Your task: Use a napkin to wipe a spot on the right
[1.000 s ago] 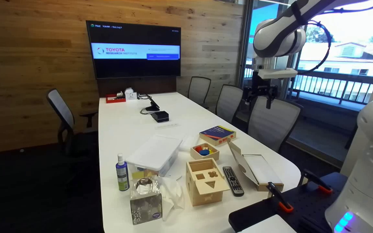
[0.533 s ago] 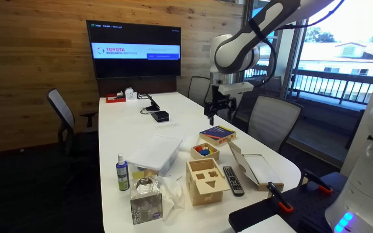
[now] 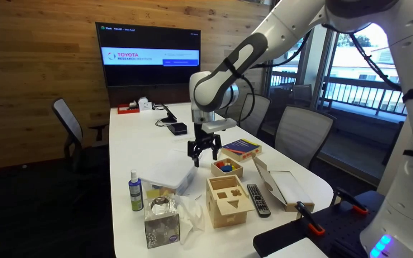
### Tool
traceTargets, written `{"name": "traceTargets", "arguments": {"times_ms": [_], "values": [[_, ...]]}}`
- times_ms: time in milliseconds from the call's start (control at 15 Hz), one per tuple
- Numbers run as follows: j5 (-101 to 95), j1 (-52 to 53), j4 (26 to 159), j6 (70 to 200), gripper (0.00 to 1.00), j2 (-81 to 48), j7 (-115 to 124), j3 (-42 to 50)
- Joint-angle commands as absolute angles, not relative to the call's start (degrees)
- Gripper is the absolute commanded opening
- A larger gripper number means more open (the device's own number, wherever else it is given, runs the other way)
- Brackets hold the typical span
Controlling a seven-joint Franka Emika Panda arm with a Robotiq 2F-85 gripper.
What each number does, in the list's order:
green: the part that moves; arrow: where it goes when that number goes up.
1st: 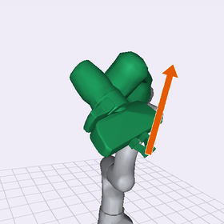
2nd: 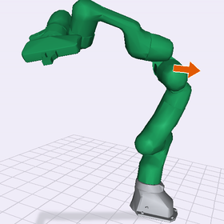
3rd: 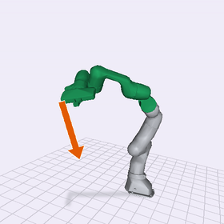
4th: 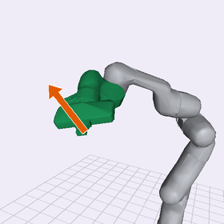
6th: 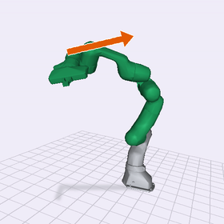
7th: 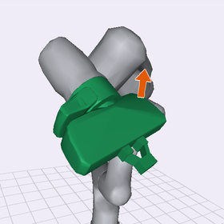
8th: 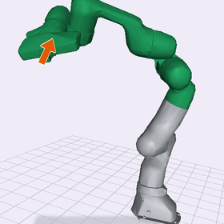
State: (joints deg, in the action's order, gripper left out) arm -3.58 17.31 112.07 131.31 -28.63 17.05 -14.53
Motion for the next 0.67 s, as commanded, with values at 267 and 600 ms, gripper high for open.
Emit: {"name": "traceTargets", "arguments": {"times_ms": [267, 600], "values": [[-1.66, 20.85, 99.41, 135.07, 1.0, -46.22, 12.25, -12.85], [0.21, 19.67, 95.04, 139.95, 1.0, -53.68, 6.55, -14.76]]}}
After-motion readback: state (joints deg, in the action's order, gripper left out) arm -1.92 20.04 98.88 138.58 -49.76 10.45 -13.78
